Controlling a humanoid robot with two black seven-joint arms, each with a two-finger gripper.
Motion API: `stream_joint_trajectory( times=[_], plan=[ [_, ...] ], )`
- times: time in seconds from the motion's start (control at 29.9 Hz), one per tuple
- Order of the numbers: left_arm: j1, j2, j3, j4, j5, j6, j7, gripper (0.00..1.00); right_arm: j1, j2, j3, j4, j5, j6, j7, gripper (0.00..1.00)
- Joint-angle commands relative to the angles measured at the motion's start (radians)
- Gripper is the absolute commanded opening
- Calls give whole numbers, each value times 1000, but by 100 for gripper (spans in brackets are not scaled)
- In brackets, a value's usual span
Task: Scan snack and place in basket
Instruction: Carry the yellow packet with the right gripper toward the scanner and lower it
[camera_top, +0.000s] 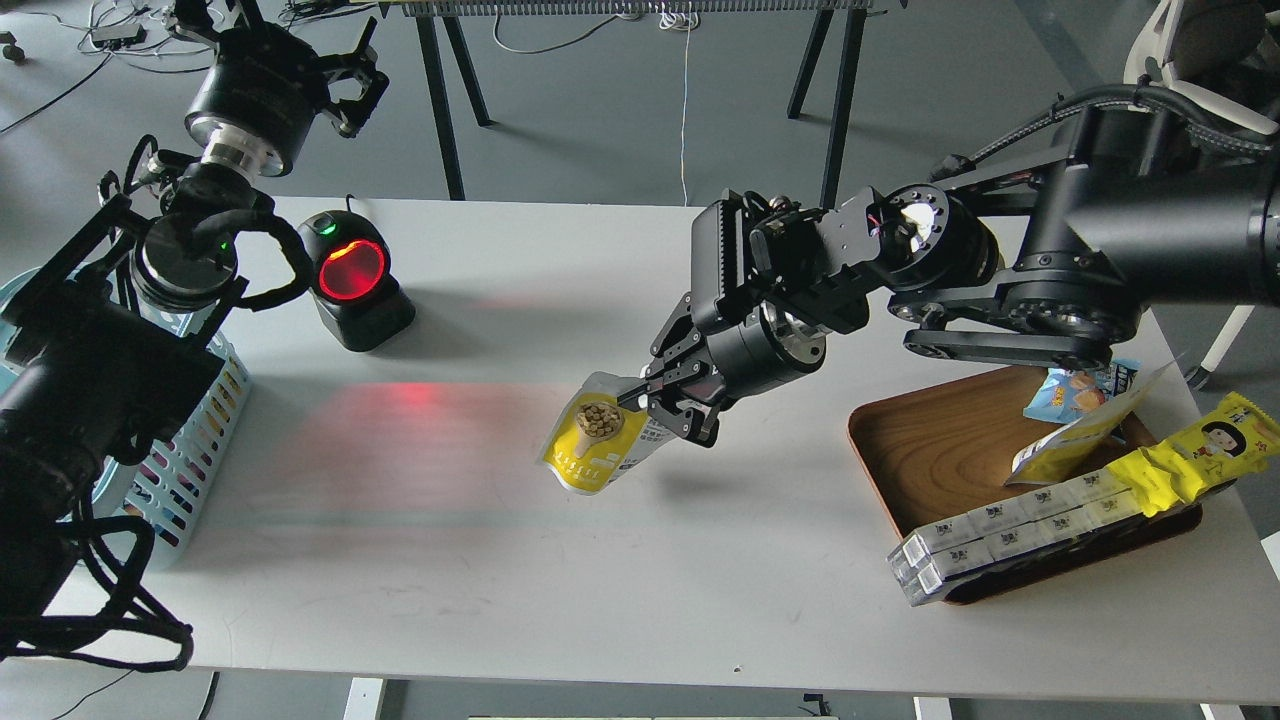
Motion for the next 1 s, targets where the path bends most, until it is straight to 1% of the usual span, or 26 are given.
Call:
stream_joint_trajectory(
  times=[0.0,0.23,0.67,0.97],
  plan=[
    [2,0,1,0,0,-2,1,100,-2,23,8,-9,12,0,0,0],
    [1,1,1,2,0,-2,0,100,-11,51,6,-37,15,0,0,0],
    [1,1,-1,2,0,-3,1,100,-11,54,8,-44,40,0,0,1],
    [4,1,1,2,0,-5,1,100,-11,54,0,-44,40,0,0,4]
  ],
)
